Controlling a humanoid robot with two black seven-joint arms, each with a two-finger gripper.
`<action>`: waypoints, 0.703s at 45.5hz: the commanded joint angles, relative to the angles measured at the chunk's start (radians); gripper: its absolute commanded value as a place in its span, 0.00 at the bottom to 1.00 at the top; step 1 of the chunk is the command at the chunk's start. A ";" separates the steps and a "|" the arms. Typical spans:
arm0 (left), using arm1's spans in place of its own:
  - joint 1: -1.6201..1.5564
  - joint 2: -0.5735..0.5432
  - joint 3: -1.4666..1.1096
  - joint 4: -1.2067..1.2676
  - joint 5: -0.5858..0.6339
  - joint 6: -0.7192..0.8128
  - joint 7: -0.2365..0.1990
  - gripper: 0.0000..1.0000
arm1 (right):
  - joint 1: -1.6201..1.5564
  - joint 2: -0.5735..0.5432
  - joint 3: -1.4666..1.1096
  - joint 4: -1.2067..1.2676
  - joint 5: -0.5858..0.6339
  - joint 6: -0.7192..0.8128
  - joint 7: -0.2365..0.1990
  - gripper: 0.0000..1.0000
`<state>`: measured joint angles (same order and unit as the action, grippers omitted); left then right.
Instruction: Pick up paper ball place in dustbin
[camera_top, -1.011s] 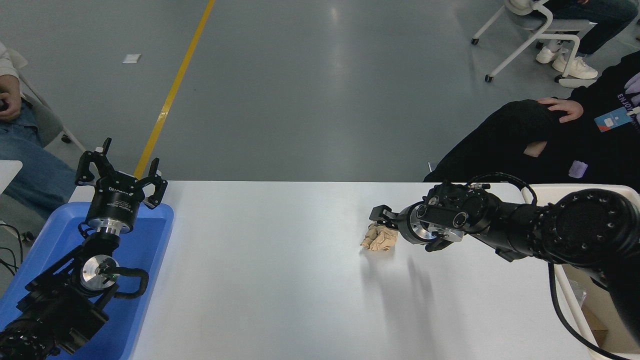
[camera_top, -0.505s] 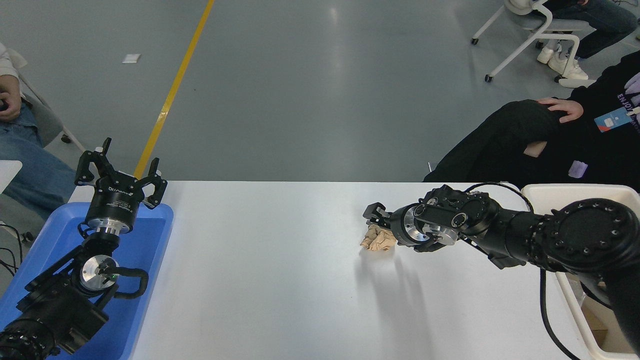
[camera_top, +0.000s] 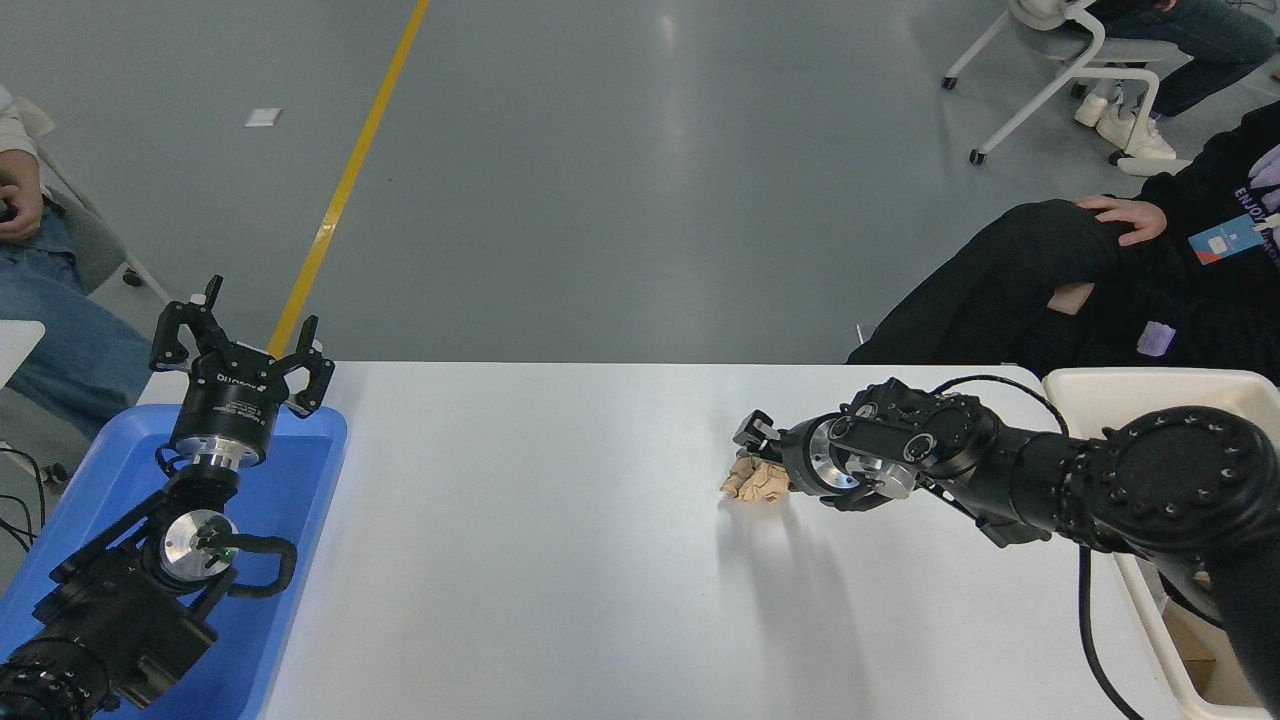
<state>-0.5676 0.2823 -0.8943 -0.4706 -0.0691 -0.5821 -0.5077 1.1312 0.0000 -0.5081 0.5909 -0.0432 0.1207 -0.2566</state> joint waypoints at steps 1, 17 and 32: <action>0.000 0.000 0.000 0.000 0.000 -0.001 0.000 0.99 | -0.016 0.000 0.020 -0.008 0.005 -0.001 0.000 0.00; 0.000 0.000 0.000 0.000 0.000 -0.001 0.000 0.99 | -0.022 0.000 0.036 -0.016 0.020 -0.001 -0.015 0.00; 0.000 0.000 0.002 0.000 0.000 -0.001 0.000 0.99 | 0.058 0.000 -0.035 0.046 0.006 0.019 -0.021 0.00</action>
<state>-0.5676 0.2822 -0.8933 -0.4710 -0.0691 -0.5829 -0.5076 1.1288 0.0000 -0.4817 0.5913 -0.0289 0.1257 -0.2716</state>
